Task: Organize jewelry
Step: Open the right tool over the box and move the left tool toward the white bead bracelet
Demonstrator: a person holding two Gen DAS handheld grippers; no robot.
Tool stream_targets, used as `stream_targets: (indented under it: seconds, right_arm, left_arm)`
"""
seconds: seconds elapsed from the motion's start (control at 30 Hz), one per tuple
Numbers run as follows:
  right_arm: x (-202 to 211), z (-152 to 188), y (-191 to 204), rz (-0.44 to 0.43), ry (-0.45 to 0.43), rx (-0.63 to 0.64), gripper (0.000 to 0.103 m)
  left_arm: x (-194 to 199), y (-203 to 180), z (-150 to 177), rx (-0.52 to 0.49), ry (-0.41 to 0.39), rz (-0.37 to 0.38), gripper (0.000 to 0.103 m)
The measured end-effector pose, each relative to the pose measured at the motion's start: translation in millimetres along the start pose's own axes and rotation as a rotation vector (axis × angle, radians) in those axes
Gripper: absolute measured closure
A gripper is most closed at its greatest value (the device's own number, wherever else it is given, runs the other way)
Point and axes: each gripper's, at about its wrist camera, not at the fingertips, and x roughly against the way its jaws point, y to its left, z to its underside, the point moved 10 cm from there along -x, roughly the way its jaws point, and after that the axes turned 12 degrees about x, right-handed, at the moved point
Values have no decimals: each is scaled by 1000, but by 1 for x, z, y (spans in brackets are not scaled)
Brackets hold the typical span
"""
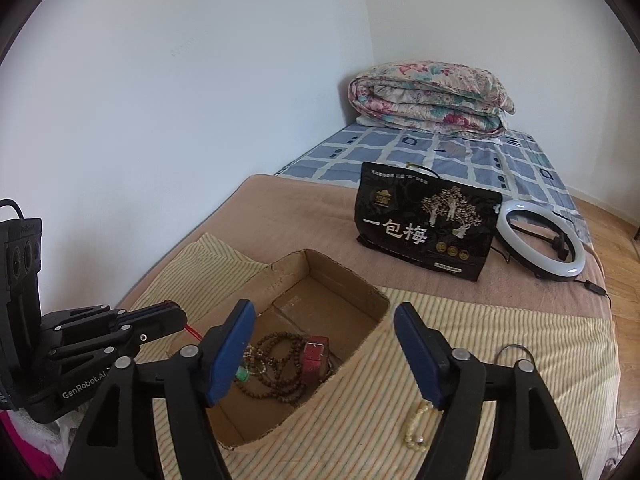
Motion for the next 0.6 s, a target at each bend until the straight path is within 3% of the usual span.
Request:
stream_targets:
  seconds: [0.03,0.27,0.33,0.37,0.4,0.6]
  right_arm:
    - [7,3,-9,9,-13,-13,15]
    - [46,33,-89,119,-24,-111,14]
    - [55,43,-110,147,-23,-137,13]
    - [59,49,-120,161,-20,-150,13]
    - [63,54,-129,176,-17,-161,13]
    - [74,91,-169,219,6,-233,13]
  left_arm:
    - [0,-5,3,-7,4,11,101]
    - [-8,-49,24,-75,52,66,100]
    - [-10,-62,29,-91,58,84,80]
    - [-11,-68,31,-99,55,92,64]
    - [-11,-74,33,-107,50,99,60]
    - [-21,-93,38,-130,55,92,60]
